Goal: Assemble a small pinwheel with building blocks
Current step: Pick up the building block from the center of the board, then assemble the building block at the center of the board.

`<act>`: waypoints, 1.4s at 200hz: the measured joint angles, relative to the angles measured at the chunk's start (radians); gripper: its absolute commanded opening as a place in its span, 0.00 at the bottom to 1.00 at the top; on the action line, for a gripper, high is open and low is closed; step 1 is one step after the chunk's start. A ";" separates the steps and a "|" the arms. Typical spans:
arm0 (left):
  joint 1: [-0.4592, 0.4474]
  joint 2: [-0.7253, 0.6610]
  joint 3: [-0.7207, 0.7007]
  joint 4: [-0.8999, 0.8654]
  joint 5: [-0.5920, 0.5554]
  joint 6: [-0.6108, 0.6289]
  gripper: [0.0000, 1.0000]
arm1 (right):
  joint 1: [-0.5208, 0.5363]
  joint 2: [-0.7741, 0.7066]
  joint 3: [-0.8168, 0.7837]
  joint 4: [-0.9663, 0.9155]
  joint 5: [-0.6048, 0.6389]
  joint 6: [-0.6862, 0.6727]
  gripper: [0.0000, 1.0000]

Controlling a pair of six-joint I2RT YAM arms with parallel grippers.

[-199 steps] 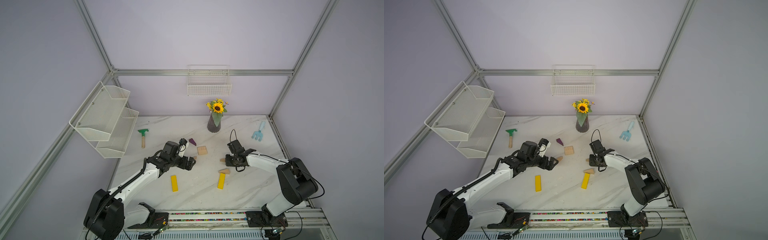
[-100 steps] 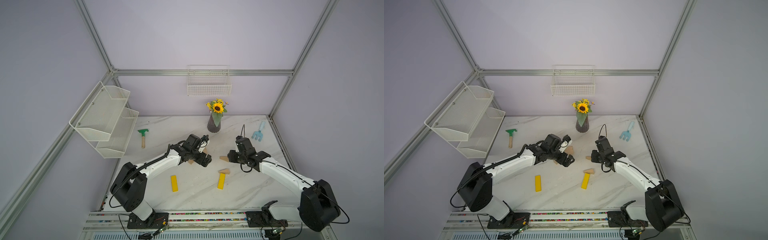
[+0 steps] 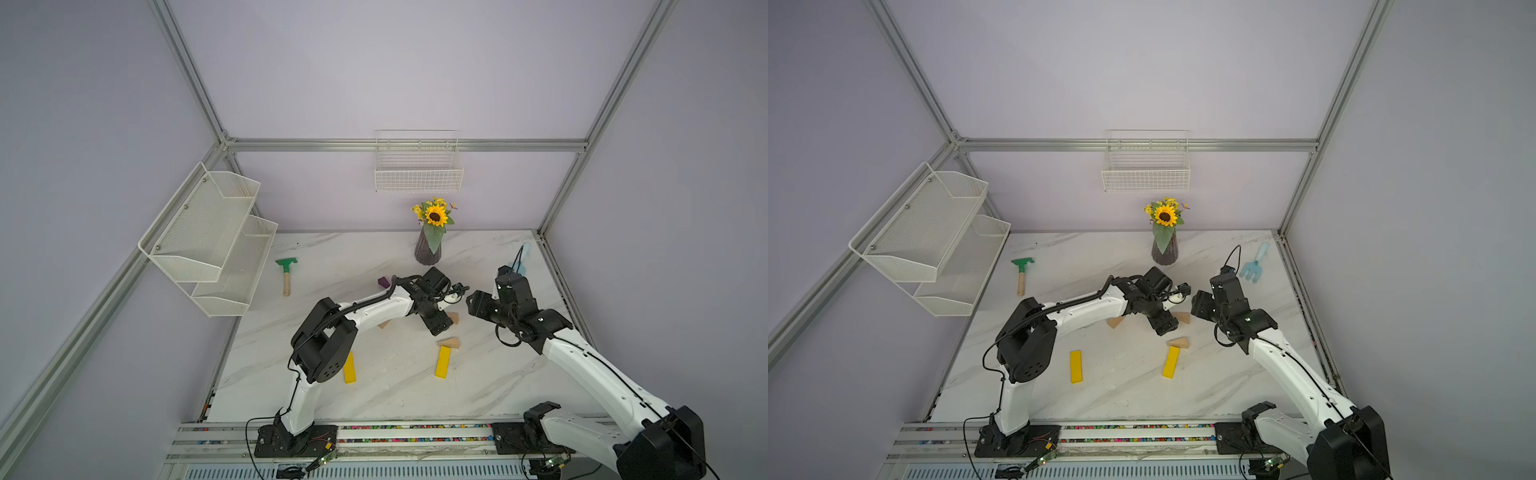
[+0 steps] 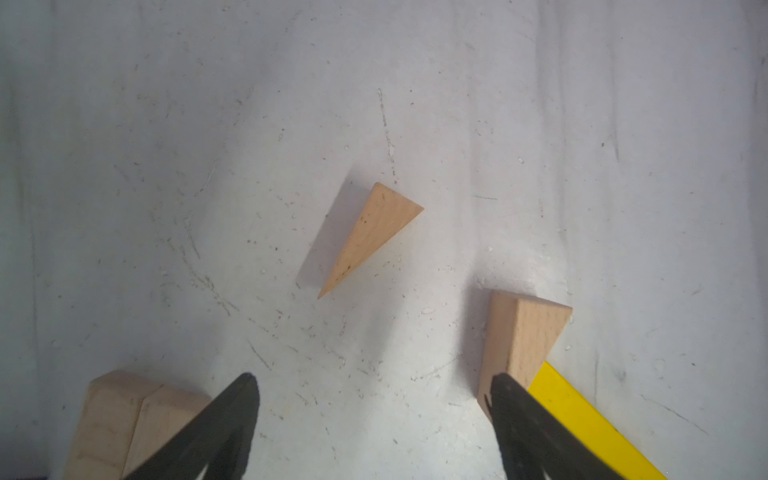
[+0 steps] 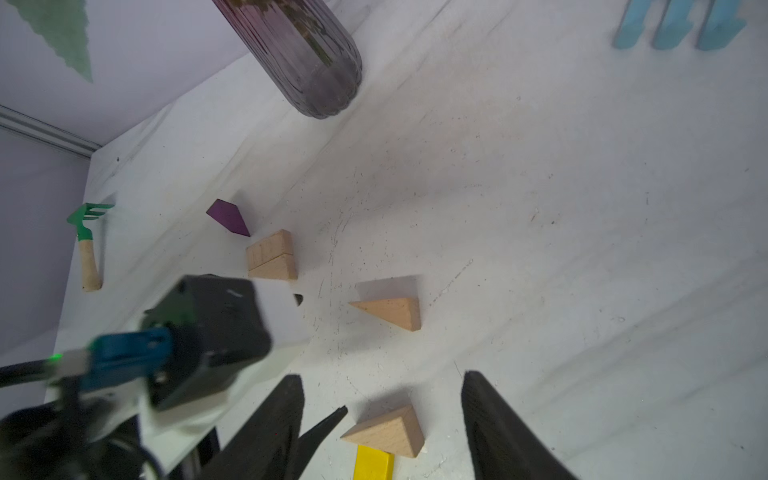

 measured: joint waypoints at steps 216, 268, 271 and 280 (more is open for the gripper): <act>0.061 0.286 0.280 0.012 -0.105 -0.152 0.08 | -0.018 -0.183 -0.015 -0.011 0.058 0.071 0.76; 0.163 0.401 0.486 -0.074 -0.147 -0.264 0.08 | -0.018 -0.177 -0.037 -0.013 0.044 0.085 0.76; 0.167 0.404 0.491 -0.078 -0.150 -0.269 0.08 | -0.018 -0.176 -0.038 -0.013 0.043 0.086 0.76; 0.177 0.409 0.503 -0.089 -0.159 -0.281 0.09 | -0.018 -0.174 -0.039 -0.014 0.042 0.086 0.75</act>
